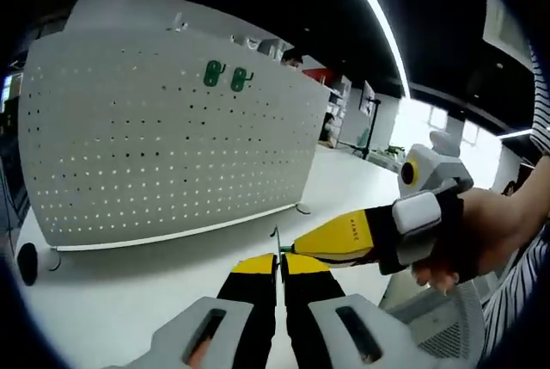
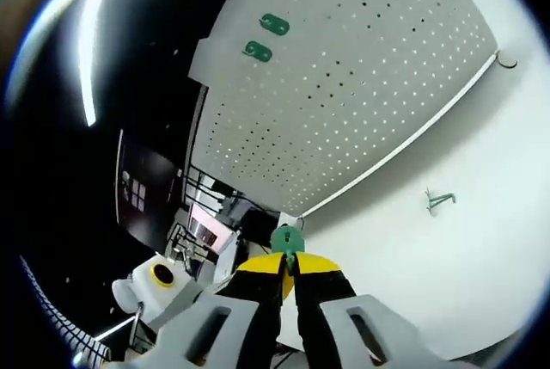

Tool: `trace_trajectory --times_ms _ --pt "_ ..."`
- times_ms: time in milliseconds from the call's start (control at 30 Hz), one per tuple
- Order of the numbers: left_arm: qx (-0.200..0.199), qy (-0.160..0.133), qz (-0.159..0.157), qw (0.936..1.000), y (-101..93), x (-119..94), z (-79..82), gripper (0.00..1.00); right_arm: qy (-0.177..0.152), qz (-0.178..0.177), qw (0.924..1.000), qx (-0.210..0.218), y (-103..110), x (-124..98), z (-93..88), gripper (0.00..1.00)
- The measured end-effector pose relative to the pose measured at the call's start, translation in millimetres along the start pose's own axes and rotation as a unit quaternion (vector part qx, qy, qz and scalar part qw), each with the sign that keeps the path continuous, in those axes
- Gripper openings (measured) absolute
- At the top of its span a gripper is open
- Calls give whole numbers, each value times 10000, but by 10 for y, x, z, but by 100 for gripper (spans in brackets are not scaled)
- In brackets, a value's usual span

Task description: Insert the hook assembly into the mounting plate slot until the hook locks in place.

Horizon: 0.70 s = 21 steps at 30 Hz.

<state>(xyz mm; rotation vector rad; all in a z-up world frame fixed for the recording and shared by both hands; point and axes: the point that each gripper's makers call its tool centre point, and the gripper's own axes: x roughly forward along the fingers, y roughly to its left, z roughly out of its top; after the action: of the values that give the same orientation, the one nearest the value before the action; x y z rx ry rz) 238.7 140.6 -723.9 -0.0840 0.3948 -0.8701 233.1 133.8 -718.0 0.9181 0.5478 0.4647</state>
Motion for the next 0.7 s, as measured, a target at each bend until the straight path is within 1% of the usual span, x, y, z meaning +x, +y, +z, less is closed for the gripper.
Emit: trace_trajectory --times_ms 167,300,367,433,500,533,600,633,667,700 --pt "26 -64 111 9999 54 -50 40 1 80 41 10000 33 72 41 -2 1" --pt "185 -61 205 9996 73 -83 54 1 178 44 9997 -188 123 64 -21 1" --pt "211 -60 229 9995 80 -102 62 1 190 55 9995 -230 140 63 -32 1" --pt "223 -52 235 9995 86 -122 69 1 206 70 9997 -80 145 60 -42 0" --pt "302 -36 259 9992 87 -142 80 1 221 89 9997 -80 152 63 -44 0" --pt "298 -29 255 9992 88 -148 84 1 241 103 9996 -124 164 64 -47 0" --pt "116 -5 193 9997 90 -169 96 2 302 116 9988 -365 206 59 -53 0" --pt "-20 3 141 9999 99 -187 103 2 352 156 9977 -560 235 62 -63 0" --pt "-35 -16 139 9999 115 -202 114 2 372 204 9969 -669 264 67 -69 0" --pt "-110 5 126 9999 123 -219 113 3 414 194 9952 -868 277 76 -79 0"
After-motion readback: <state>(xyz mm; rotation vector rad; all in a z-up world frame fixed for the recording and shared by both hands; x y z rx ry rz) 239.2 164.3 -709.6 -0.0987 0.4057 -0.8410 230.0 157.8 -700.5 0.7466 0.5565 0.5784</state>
